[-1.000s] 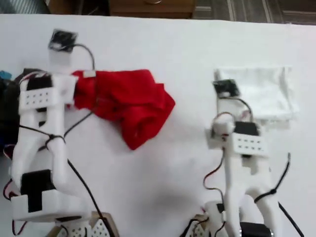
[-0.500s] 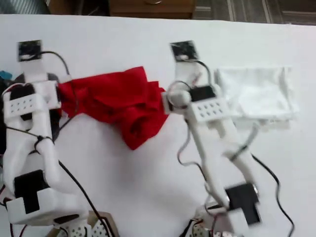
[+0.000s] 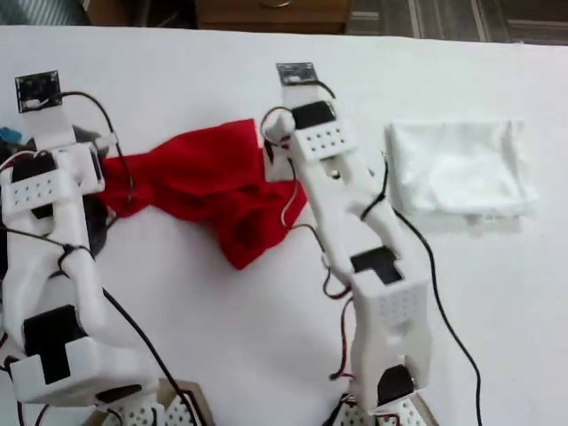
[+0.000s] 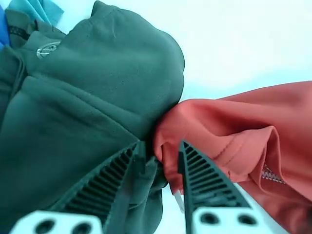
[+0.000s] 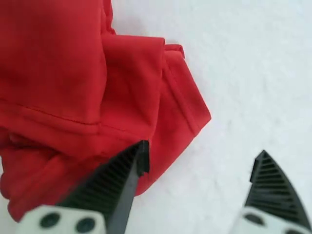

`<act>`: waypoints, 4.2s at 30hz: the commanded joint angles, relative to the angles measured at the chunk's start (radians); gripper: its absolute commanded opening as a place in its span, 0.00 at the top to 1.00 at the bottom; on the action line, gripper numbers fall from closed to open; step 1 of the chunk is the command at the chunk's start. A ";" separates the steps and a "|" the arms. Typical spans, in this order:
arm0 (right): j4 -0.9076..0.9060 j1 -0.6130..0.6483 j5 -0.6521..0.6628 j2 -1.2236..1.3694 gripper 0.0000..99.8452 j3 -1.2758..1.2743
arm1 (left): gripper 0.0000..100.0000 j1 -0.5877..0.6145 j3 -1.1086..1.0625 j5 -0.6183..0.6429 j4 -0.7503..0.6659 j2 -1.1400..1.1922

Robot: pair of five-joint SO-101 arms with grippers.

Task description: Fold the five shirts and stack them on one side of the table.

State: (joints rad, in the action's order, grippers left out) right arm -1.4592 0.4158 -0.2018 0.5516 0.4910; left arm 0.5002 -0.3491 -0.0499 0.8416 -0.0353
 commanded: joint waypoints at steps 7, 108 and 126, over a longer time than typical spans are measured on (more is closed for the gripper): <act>-0.136 0.042 -0.012 0.189 0.67 0.311 | 0.86 0.011 0.001 0.006 -0.006 -0.005; -0.194 0.073 -0.028 0.229 0.82 0.463 | 0.86 0.006 0.002 0.005 -0.015 -0.005; -0.182 0.085 -0.021 0.384 0.82 0.465 | 0.86 0.006 0.004 0.003 -0.015 -0.005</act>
State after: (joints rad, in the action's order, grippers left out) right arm -1.6510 0.4941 -0.2202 0.9383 0.9191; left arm 0.5002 -0.3521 -0.0499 0.8416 -0.0353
